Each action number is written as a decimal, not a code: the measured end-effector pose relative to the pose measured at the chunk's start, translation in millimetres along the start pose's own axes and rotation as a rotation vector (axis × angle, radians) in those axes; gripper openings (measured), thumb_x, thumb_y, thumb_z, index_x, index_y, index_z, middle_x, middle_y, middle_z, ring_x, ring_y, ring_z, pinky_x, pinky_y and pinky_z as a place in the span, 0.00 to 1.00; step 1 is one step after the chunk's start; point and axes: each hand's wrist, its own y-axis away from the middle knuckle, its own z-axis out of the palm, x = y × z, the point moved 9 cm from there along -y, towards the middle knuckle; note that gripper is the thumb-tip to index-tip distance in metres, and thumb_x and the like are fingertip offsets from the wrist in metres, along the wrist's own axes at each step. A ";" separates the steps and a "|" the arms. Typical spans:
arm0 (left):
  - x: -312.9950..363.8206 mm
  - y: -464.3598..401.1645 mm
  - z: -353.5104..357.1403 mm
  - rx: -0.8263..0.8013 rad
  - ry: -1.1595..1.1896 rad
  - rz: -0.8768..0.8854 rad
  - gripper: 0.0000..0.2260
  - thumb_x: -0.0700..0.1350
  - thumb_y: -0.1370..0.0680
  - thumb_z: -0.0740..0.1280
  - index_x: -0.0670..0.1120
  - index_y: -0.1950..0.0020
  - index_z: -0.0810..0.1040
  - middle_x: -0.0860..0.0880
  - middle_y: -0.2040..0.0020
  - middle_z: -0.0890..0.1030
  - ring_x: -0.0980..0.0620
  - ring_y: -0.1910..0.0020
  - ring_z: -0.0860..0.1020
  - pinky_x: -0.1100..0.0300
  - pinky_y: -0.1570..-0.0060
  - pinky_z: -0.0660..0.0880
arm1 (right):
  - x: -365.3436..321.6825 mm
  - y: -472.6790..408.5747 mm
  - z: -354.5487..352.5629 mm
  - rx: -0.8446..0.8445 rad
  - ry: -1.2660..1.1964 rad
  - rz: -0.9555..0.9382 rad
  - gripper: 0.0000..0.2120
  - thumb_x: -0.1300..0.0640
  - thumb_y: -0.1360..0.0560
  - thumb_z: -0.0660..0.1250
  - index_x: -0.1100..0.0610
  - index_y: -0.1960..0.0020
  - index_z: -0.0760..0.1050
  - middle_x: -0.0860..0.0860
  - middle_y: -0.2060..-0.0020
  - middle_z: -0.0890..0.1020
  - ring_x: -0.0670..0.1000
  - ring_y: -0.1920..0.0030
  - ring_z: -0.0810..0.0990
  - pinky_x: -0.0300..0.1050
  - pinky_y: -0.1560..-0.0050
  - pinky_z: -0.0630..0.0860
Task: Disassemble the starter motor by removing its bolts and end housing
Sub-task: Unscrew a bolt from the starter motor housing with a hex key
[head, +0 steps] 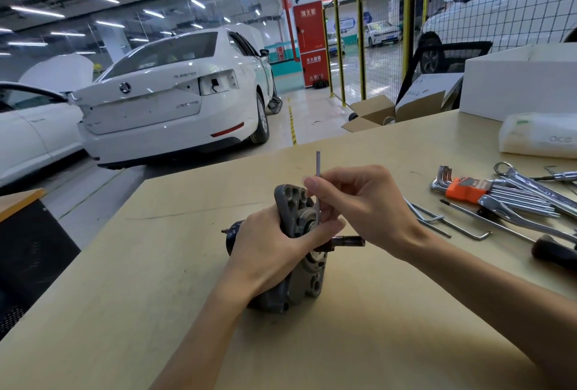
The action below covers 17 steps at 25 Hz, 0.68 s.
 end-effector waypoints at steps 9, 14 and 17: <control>-3.3 2.5 -1.7 0.016 -0.004 -0.001 0.17 0.67 0.33 0.65 0.54 0.63 0.76 0.55 0.68 0.79 0.58 0.66 0.78 0.64 0.66 0.73 | -2.1 0.3 3.6 -0.014 -0.017 -0.011 0.10 0.48 0.27 0.71 0.52 0.62 0.85 0.52 0.72 0.81 0.45 0.71 0.77 0.40 0.68 0.75; -1.7 3.8 -0.7 0.007 0.014 0.023 0.16 0.65 0.31 0.66 0.52 0.62 0.74 0.53 0.68 0.78 0.56 0.67 0.76 0.63 0.66 0.73 | -4.7 0.6 8.5 -0.054 -0.081 -0.011 0.03 0.59 0.24 0.71 0.54 0.54 0.83 0.48 0.66 0.85 0.42 0.69 0.79 0.32 0.67 0.73; -5.8 2.9 -1.6 0.013 0.084 -0.012 0.16 0.64 0.30 0.63 0.52 0.65 0.74 0.57 0.74 0.72 0.59 0.72 0.71 0.67 0.70 0.66 | -2.8 5.6 17.3 -0.108 -0.098 0.003 0.03 0.64 0.24 0.69 0.60 0.53 0.82 0.52 0.66 0.84 0.43 0.71 0.77 0.34 0.68 0.73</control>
